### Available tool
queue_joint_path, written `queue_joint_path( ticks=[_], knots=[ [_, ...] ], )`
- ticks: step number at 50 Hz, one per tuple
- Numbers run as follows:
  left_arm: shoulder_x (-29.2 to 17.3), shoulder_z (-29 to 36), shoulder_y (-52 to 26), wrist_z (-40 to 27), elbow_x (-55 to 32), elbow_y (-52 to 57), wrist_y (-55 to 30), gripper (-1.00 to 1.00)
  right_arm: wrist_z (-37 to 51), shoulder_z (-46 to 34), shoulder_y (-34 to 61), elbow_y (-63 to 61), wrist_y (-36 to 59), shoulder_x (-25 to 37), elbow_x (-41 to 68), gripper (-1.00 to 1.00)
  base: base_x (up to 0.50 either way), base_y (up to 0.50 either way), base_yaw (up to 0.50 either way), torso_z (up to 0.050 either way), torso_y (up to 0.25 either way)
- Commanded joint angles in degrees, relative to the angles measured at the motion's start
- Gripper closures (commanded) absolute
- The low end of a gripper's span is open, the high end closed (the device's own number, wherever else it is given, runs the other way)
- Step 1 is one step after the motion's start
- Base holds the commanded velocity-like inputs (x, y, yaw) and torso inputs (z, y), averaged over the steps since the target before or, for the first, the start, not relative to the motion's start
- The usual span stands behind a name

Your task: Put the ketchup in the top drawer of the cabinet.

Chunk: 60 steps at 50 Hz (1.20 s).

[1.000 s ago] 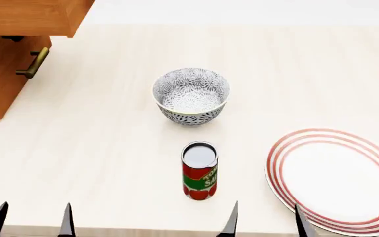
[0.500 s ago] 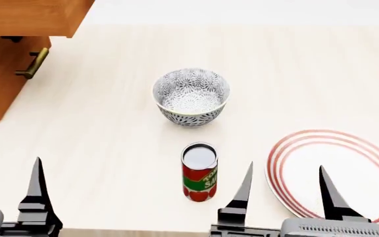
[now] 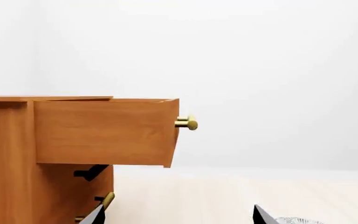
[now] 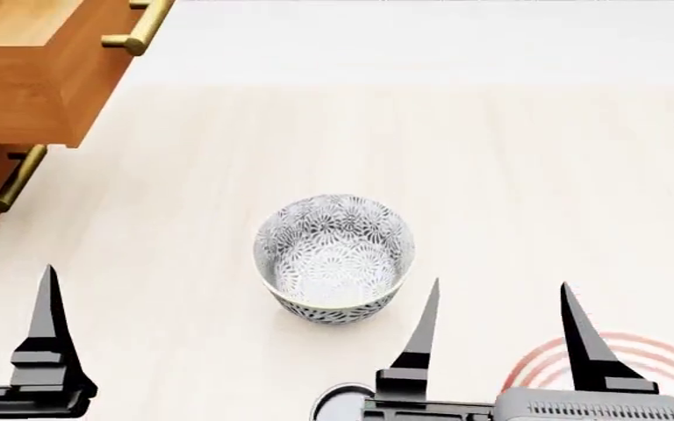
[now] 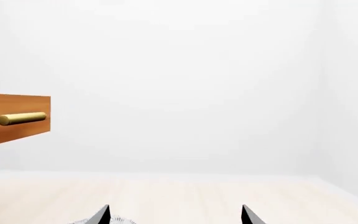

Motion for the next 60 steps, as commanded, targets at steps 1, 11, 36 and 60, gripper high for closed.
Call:
queue_joint_path(
  ticks=[1, 11, 36, 60],
  knots=[
    [-0.38, 0.07, -0.1, -0.7, -0.86, 0.05, -0.04, -1.0, 0.79, -0.44, 0.01, -0.17, -0.09, 0.78, 0.25, -1.0, 0.5, 0.0, 0.0, 0.0, 0.0],
    [-0.71, 0.26, -0.45, -1.18, -1.72, 0.22, -0.54, -1.0, 1.42, -0.25, 0.23, 0.46, -0.55, 0.95, 1.22, -1.0, 0.5, 0.0, 0.0, 0.0, 0.0],
    [-1.64, 1.17, -0.91, -2.26, -2.65, -0.38, -0.18, -1.0, 2.75, -1.45, 0.66, -0.01, 0.12, 2.18, 1.46, -1.0, 0.02, 0.39, 0.0, 0.0, 0.001],
    [-2.72, 1.49, -0.54, -3.64, -3.85, -1.09, 0.91, -1.0, 3.92, -2.47, 0.78, 0.47, -0.29, 3.2, 1.34, -1.0, 0.0, 0.42, 0.0, 0.0, 0.0]
  ],
)
